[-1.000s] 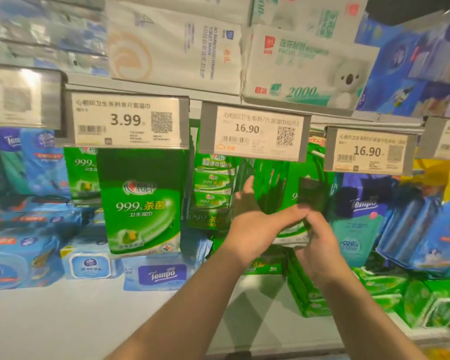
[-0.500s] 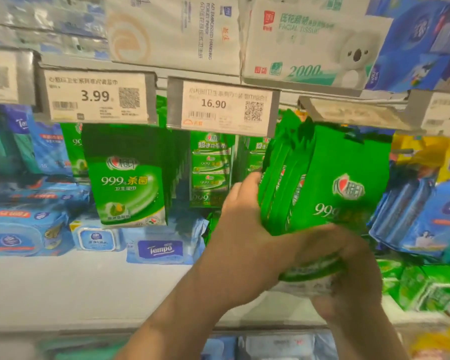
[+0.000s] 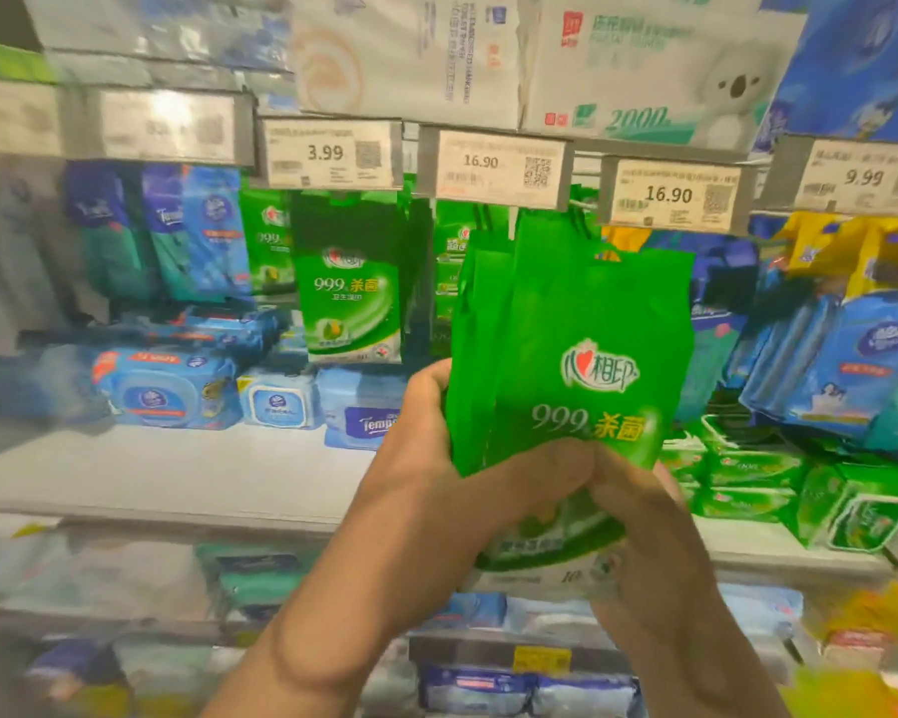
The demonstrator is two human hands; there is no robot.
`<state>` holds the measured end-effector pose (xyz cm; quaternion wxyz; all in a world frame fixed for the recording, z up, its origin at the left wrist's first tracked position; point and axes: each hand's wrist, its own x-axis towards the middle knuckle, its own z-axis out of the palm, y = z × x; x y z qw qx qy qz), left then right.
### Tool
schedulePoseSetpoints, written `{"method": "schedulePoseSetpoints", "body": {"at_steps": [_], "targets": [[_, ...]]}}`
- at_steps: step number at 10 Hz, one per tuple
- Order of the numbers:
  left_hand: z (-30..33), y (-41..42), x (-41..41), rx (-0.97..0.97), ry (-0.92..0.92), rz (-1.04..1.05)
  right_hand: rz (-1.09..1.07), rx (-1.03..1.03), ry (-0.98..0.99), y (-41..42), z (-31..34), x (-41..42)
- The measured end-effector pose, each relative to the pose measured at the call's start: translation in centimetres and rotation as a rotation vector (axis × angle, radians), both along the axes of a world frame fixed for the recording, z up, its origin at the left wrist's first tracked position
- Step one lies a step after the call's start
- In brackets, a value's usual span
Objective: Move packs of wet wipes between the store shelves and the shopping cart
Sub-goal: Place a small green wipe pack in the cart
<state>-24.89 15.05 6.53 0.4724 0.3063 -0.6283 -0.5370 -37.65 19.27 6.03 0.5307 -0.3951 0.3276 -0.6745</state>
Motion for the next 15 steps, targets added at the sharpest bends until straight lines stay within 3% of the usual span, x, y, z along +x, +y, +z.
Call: {"method": "schedulePoseSetpoints", "body": {"at_steps": [1,3,4,5,6,7,10,12,13,15], "targets": [[-1.6,2.4,4.8,0.079,0.112,0.011,0.043,-0.014,-0.007,1.5,-0.7,5.6],[-4.9,7.6,17.8,0.206,0.204,0.269,0.386,0.002,0.027,3.7,-4.4,17.5],[-7.1,11.6,25.6,0.281,0.317,0.452,0.636,0.095,0.002,5.4,-6.4,25.8],[-8.5,14.4,31.0,0.324,0.315,0.615,0.794,0.143,-0.041,6.6,-7.2,31.4],[-9.9,18.0,37.5,0.344,0.316,0.776,0.915,0.199,-0.018,8.0,-8.6,38.9],[-11.2,20.8,42.4,0.358,0.429,0.879,1.000,0.319,0.100,8.6,-10.3,44.8],[-15.3,23.7,55.0,0.457,0.605,1.143,1.261,0.459,0.249,8.0,-14.6,60.2],[-17.8,22.3,63.9,0.544,0.774,1.359,1.553,0.556,0.143,4.6,-15.2,70.4],[-17.9,21.8,66.1,0.511,0.843,1.408,1.635,0.753,0.031,3.5,-16.4,74.4],[-18.1,21.6,71.5,0.384,1.014,1.354,1.613,0.697,0.087,3.7,-19.5,78.9]]}}
